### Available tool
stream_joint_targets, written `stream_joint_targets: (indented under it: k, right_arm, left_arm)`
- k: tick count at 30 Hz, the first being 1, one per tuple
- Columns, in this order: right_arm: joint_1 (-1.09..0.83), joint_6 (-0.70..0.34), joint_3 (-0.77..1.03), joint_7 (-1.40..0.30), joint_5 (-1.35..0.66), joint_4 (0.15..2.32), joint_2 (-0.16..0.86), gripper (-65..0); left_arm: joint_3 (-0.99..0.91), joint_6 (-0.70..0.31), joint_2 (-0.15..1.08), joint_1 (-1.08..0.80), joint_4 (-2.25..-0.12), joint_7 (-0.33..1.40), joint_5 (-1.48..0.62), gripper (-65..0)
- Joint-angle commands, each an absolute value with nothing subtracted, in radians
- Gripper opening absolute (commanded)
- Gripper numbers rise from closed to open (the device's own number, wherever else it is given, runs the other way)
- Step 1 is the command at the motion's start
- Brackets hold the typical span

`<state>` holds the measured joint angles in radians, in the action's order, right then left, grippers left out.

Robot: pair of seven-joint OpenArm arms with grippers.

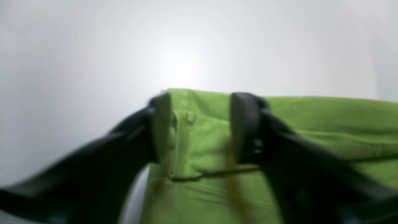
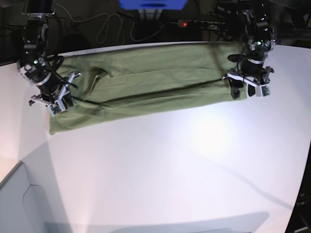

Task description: Fold the T-shirt properly

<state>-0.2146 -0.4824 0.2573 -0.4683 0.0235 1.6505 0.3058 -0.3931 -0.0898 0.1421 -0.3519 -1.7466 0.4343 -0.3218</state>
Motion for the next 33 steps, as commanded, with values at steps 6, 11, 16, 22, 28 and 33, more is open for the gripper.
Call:
stream_joint_targets:
  k: [6,11,16,22,28,33]
  right_arm:
    - [-0.243,-0.496,0.262,-0.446,0.012,1.667,0.357,-40.9]
    - [-0.252,-0.496,0.263,-0.446,0.010,1.685,0.372,-40.1]
    - [-0.243,-0.496,0.263,-0.453,0.010,1.739,0.360,-40.0]
    - [-0.185,-0.496,0.263,-0.456,0.012,1.698,0.338,-39.7]
    - [-0.176,-0.496,0.259,-0.450,0.012,1.681,0.315,-30.6]
    - [-0.147,-0.496,0.257,-0.450,0.012,1.633,0.315,-29.8]
  left_arm:
    - [-0.398,-0.093,0.153,-0.361,-1.804,0.410,-0.328,-22.5]
    - [-0.398,-0.093,0.148,-0.358,-1.810,0.410,-0.326,-22.2]
    - [-0.398,-0.093,0.148,-0.358,-1.810,0.410,-0.326,-22.2]
    - [-0.398,-0.093,0.151,-0.363,-1.810,0.410,-0.326,-22.2]
    - [-0.398,-0.093,0.150,-0.364,-1.810,0.410,-0.326,-22.2]
    - [-0.398,-0.093,0.148,-0.363,-1.810,0.410,-0.326,-22.3]
